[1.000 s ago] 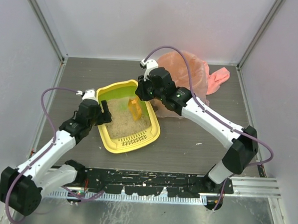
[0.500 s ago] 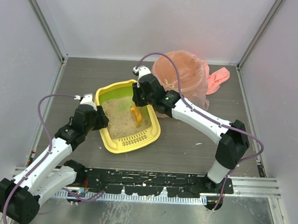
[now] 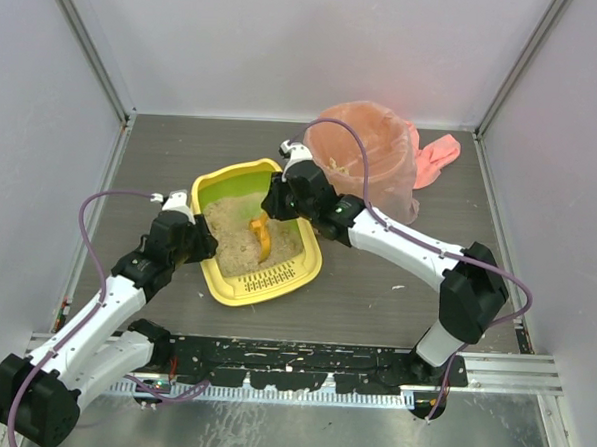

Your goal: Clean the litter box

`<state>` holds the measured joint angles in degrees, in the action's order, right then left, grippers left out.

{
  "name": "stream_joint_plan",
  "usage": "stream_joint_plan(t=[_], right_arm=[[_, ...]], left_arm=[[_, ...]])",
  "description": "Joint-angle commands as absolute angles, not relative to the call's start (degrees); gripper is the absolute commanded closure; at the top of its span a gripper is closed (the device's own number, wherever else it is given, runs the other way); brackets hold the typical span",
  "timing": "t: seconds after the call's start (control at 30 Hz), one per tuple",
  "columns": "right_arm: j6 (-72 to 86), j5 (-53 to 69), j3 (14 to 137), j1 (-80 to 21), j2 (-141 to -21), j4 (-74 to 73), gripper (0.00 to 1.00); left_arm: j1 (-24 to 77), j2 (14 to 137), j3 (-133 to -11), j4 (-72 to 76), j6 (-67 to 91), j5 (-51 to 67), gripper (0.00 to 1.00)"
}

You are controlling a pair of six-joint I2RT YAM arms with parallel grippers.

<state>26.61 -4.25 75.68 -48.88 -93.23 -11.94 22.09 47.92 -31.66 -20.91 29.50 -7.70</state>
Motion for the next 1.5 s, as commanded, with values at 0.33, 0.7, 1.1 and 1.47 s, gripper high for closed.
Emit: stream_joint_plan(t=[0.33,0.7,1.1,1.47], right_arm=[[45.3,-3.8,59.0,-49.9,-87.4,2.8,0.99],[54.9,-3.4,47.2,-50.4,-89.5,18.7,0.99],[60.0,-1.2,45.7,-53.9,-96.0,28.5,0.99],[60.5,-8.5,42.7,-54.0,-89.2,26.4,0.99]], left_arm=[[22.9,49.7,-31.3,-16.4,30.7,1.6,0.59],[23.0,51.5,-31.8,-15.5,30.5,2.5,0.61],[22.9,52.2,-31.9,-15.6,29.9,2.6,0.62],[23.0,46.9,-37.1,-24.9,28.7,-5.7,0.17]])
